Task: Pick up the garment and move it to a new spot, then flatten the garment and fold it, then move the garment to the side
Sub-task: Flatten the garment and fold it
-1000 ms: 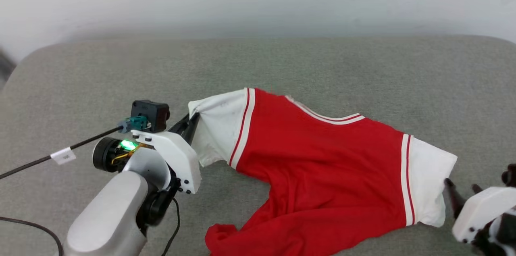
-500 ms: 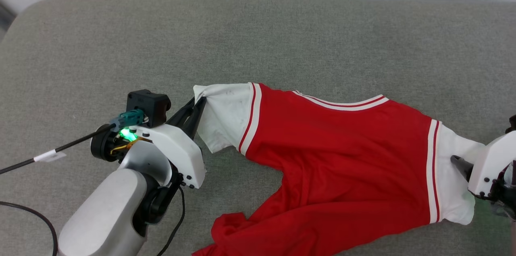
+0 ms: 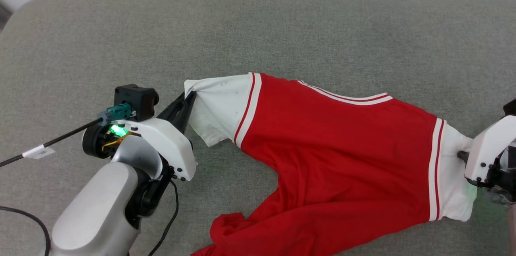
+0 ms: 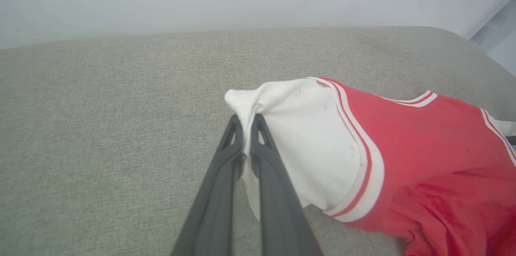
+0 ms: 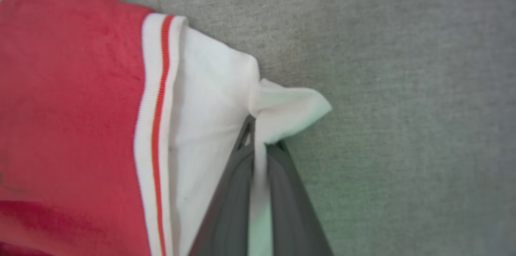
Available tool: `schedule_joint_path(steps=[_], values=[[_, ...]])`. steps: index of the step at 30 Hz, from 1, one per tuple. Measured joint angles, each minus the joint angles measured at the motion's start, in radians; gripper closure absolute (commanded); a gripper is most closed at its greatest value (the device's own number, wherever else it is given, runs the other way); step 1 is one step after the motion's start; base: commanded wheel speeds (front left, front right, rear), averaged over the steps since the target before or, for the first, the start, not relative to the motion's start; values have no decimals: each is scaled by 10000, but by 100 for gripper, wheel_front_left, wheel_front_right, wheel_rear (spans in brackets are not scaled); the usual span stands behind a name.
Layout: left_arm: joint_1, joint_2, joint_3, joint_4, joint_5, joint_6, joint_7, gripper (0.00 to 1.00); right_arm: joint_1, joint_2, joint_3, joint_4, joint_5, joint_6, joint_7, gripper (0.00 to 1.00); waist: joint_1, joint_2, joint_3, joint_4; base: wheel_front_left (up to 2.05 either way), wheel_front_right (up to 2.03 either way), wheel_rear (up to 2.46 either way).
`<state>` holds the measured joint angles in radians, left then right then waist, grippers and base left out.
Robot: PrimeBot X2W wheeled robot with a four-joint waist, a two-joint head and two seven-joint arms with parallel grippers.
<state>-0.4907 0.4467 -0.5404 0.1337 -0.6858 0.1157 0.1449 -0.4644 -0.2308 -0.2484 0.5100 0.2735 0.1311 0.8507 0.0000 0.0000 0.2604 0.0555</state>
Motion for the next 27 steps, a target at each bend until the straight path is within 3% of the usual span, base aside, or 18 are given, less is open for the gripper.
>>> schedule_joint_path(steps=[8, 16, 27], values=[[-426, 188, 420, 648, -115, 2, -307, 100, -659, -389, 1281, -654, 226, 4, -1392, 100, 0, 0, -727, -187, 0, 0, 0], [-2045, 163, 846, 2261, -207, -291, -474, 100, -2159, -673, 2080, -217, 31, 4, -2347, 100, 0, 0, -1413, -355, 0, 0, 0], [-6031, -211, 1289, 5149, 67, -890, -1542, 100, -5611, -765, 2309, 761, -727, 6, -4374, 100, 0, 0, -403, -369, 0, 0, 0]])
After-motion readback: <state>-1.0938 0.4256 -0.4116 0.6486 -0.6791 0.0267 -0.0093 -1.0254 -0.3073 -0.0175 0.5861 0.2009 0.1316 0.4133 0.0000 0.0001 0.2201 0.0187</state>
